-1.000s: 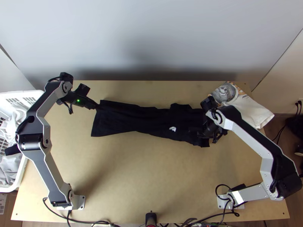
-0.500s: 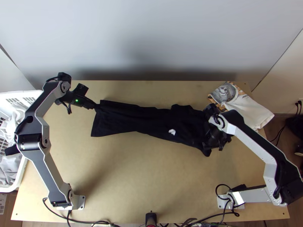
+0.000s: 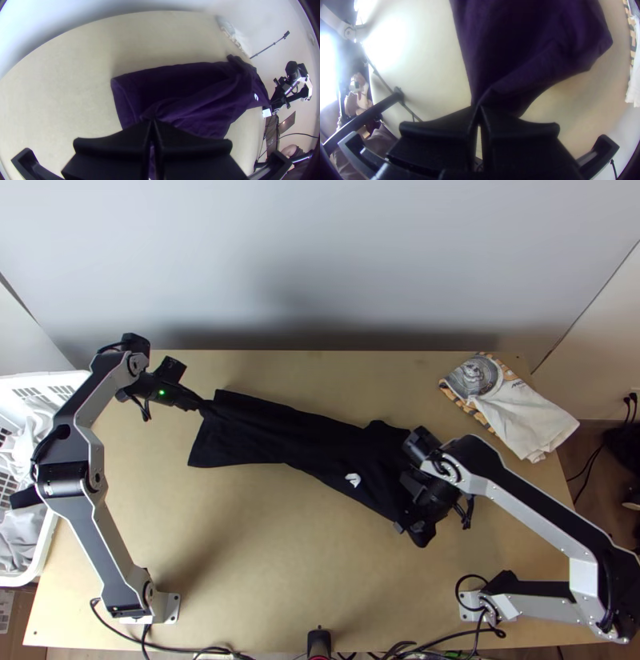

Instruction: Fold the t-shirt

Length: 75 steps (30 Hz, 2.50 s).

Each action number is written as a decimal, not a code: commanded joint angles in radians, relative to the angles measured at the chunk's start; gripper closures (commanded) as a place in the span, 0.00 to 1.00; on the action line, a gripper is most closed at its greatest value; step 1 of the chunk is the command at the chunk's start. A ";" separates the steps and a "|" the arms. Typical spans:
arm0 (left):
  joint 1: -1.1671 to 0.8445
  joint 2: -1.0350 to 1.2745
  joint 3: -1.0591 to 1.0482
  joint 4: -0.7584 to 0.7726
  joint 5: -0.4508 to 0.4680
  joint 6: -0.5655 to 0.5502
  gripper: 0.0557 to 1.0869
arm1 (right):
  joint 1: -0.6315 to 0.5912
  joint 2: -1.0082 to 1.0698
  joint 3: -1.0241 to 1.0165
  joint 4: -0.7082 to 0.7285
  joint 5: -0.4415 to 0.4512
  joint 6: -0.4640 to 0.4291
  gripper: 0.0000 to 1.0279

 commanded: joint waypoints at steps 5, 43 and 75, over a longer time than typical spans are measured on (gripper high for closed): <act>0.003 0.002 0.000 0.000 0.000 0.000 0.97 | 0.109 0.067 0.171 0.077 -0.098 -0.053 0.31; 0.112 -0.161 -0.222 -0.183 -0.365 0.074 0.05 | -0.075 0.298 0.606 0.085 -0.221 0.200 0.04; -0.035 -0.075 -0.253 -0.212 0.001 0.034 0.05 | 0.064 0.696 0.721 0.286 -0.259 0.380 0.04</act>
